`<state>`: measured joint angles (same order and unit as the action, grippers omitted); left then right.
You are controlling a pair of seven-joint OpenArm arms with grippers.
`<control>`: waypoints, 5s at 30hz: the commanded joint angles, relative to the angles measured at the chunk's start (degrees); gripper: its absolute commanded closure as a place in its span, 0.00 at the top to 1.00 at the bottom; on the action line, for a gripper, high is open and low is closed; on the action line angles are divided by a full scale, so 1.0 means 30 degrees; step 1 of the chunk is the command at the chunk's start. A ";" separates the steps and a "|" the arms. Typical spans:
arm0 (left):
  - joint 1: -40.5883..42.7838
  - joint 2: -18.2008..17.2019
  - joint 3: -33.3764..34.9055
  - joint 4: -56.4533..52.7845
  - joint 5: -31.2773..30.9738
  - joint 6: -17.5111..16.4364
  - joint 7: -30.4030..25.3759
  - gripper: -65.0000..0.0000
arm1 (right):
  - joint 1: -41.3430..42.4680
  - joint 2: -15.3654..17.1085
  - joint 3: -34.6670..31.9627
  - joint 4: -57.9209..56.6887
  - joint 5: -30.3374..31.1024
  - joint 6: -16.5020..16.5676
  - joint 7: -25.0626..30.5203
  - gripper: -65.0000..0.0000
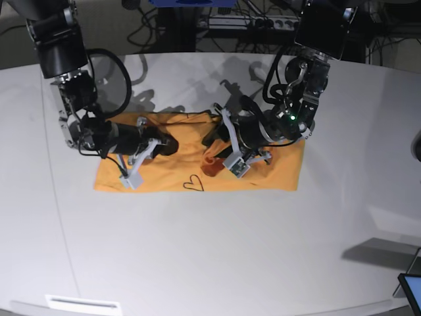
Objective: Fold the T-shirt properly
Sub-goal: 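Lift the pinched end with the left gripper and fold it toward the right gripper, then open the left gripper and withdraw it from the shirt, then press the right gripper onto the folded fabric and pinch it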
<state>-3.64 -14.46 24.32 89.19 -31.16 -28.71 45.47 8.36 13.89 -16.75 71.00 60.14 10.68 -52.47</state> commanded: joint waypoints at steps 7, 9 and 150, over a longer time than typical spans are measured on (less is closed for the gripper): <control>-0.0736 0.0321 -0.0061 0.0264 -0.0120 0.0031 -0.0169 0.54 | -0.0311 0.0103 -0.0144 -0.0473 -0.1658 -0.0819 -0.0928 0.01; -0.0999 0.0380 0.0085 0.0322 -0.0149 -0.0027 -0.0169 0.58 | -0.0311 0.0103 -0.0144 -0.0473 -0.1658 -0.0819 -0.0928 0.01; 0.2752 -0.4133 -1.6618 0.2344 0.0027 -0.0936 0.1648 0.00 | 0.2122 -0.1890 -0.0701 0.3160 -0.1512 -0.0936 -0.3683 0.00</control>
<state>5.13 -25.71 -24.99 95.50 -30.46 -31.53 51.64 13.54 8.84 -18.72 79.22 53.78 7.42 -63.59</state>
